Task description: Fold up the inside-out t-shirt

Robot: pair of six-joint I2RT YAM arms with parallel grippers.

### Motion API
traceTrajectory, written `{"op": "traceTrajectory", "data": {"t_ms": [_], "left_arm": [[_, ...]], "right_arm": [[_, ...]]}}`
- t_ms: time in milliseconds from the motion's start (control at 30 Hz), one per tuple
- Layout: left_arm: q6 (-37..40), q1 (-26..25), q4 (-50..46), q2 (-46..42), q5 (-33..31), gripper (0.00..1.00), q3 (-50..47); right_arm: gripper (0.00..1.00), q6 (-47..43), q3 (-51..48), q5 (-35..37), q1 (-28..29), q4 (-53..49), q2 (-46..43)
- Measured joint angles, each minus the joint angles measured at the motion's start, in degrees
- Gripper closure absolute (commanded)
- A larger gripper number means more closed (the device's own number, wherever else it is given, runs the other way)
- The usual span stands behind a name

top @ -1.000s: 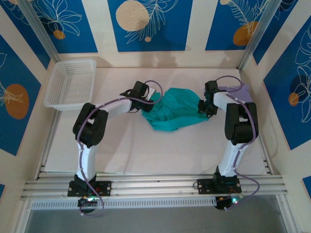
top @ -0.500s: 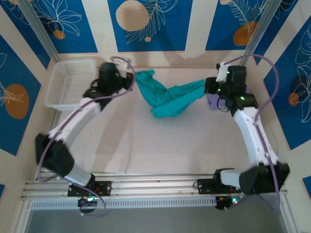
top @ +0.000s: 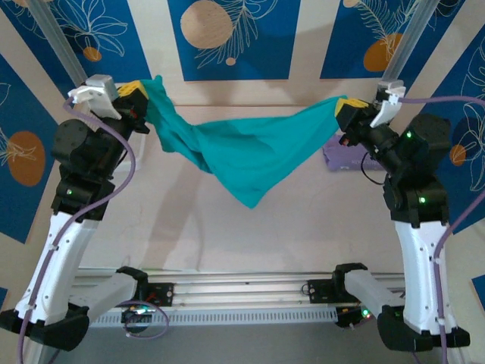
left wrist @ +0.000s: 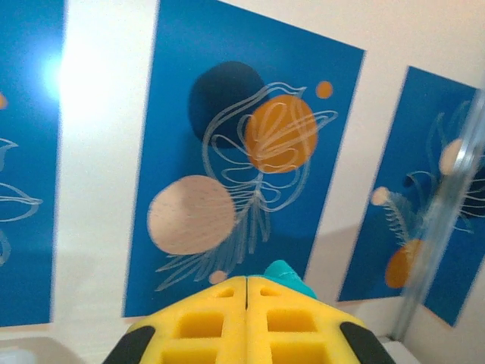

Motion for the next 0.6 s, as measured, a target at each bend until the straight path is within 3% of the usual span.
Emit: {"op": "traceTrajectory", "data": {"t_ms": [167, 333, 533, 600], "left_arm": [[1.03, 0.63, -1.88, 4.07, -4.20, 1.00, 0.09], [-0.52, 0.74, -1.03, 14.99, -4.00, 1.00, -3.50], [-4.28, 0.74, -1.79, 30.88, -0.70, 1.00, -10.01], [-5.09, 0.74, -1.88, 32.87, 0.35, 1.00, -11.13]], "right_arm": [[1.00, 0.17, -1.81, 1.66, 0.00, 1.18, -1.25], [0.99, 0.72, -3.89, 2.75, 0.00, 4.46, 9.20], [0.60, 1.14, 2.60, 6.60, 0.20, 2.10, 41.57], [0.50, 1.14, 0.79, 7.45, 0.37, 0.02, 46.56]]}}
